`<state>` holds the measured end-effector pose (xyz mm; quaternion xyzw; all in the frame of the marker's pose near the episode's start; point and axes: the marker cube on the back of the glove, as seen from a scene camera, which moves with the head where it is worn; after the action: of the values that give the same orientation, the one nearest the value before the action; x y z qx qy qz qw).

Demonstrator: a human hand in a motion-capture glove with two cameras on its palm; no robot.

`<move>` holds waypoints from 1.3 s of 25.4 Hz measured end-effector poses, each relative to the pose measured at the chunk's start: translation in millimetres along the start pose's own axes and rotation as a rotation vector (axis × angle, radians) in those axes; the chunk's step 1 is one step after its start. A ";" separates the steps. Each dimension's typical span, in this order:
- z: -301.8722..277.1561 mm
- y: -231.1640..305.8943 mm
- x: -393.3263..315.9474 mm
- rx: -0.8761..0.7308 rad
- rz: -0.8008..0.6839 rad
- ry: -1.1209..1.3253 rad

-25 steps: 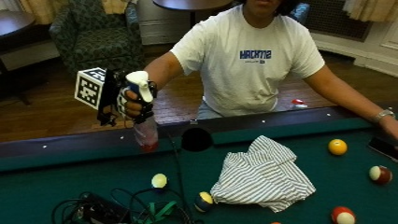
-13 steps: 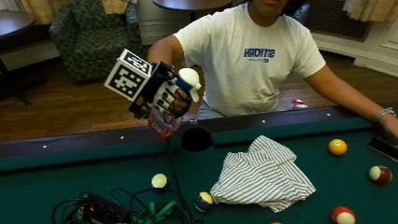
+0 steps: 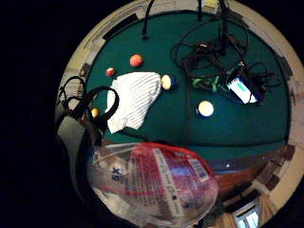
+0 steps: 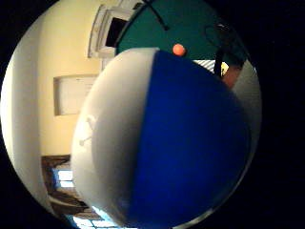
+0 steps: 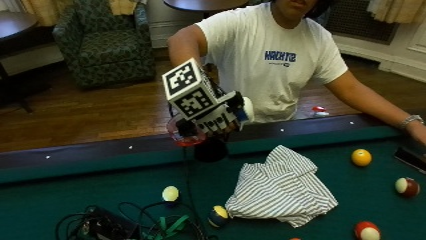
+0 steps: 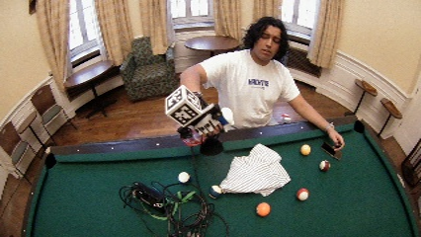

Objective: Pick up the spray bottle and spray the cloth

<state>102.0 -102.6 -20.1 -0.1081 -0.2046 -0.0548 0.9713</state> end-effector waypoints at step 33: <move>170.5 -48.6 -50.2 -0.507 0.156 0.653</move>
<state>-16.8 -107.0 120.7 -0.3360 0.1427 -0.0613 0.9290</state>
